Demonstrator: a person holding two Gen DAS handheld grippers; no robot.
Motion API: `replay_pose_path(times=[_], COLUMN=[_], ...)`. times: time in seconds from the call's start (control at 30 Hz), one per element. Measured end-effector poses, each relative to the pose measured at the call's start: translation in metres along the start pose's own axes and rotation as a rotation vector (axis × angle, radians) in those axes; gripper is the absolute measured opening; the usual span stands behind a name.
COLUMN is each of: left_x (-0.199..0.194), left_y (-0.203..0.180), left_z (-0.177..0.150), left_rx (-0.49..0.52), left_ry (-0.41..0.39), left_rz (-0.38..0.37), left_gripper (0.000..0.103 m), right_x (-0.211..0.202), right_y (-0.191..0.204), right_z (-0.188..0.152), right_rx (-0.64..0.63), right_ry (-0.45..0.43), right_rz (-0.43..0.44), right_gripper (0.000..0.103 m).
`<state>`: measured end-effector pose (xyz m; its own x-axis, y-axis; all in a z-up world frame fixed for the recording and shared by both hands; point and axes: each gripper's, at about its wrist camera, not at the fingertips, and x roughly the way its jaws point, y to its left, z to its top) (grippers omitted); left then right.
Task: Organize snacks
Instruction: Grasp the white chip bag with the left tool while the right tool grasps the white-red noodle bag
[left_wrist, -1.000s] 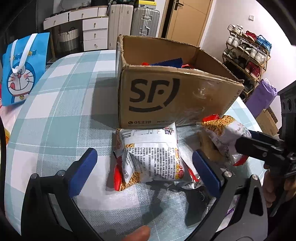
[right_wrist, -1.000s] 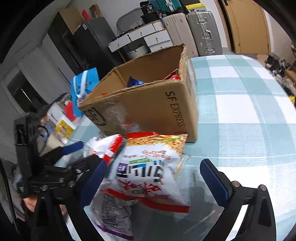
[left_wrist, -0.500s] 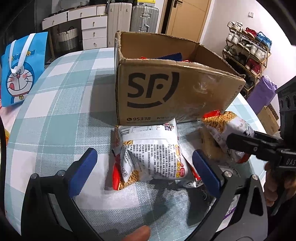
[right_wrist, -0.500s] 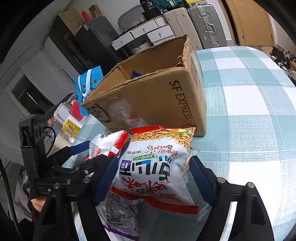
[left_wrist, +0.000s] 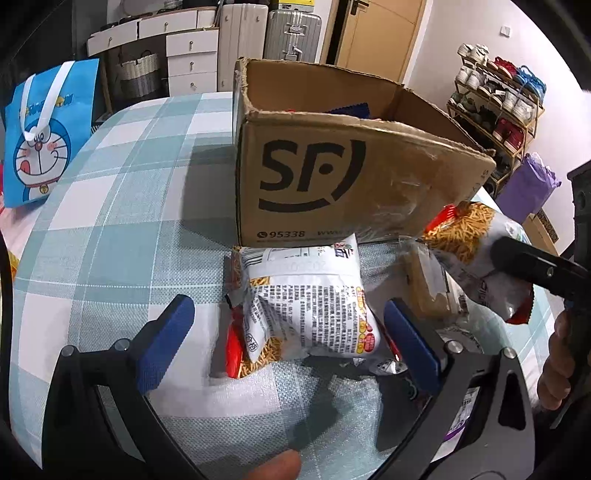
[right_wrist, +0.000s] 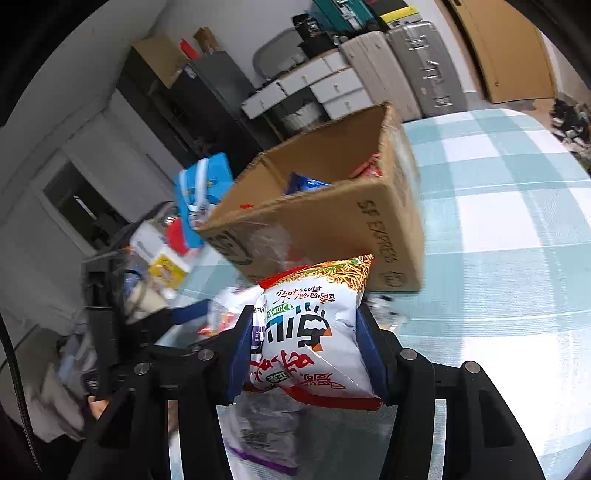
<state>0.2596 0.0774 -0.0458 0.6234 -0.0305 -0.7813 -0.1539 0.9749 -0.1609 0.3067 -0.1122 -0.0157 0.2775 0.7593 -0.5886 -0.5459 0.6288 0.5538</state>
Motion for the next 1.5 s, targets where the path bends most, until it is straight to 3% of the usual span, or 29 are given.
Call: replay_pose_path(times=[0.13,0.2,0.3,0.4,0.9,1.5], left_x=[0.000,-0.001,-0.001,-0.006,-0.032,-0.110], left_y=[0.001,0.002,0.001,-0.003,-0.014,-0.011], left_z=[0.001,0.001,0.001,0.000,0.001,0.011], left_rx=[-0.009,-0.008,0.001,0.035,0.079,0.024], left_ry=[0.003,-0.002,-0.004,-0.036,-0.093,-0.275], left_rz=[-0.013,-0.032,-0.075,-0.054,-0.083,-0.096], left_gripper=[0.100,0.086,0.073,0.058,0.056,0.056], right_x=[-0.003,-0.001,-0.005,-0.006,-0.015,-0.052], right_y=[0.005,0.006,0.007,0.007,0.010,0.025], right_z=[0.001,0.003,0.003,0.002,0.004,0.009], right_rx=[-0.013,-0.016,-0.019,-0.027,-0.055,-0.095], right_ry=[-0.001,0.001,-0.002,-0.010,-0.052,-0.171], right_rz=[0.007,0.008,0.010,0.013,0.010,0.026], right_gripper=[0.054,0.054,0.054,0.054,0.054,0.054])
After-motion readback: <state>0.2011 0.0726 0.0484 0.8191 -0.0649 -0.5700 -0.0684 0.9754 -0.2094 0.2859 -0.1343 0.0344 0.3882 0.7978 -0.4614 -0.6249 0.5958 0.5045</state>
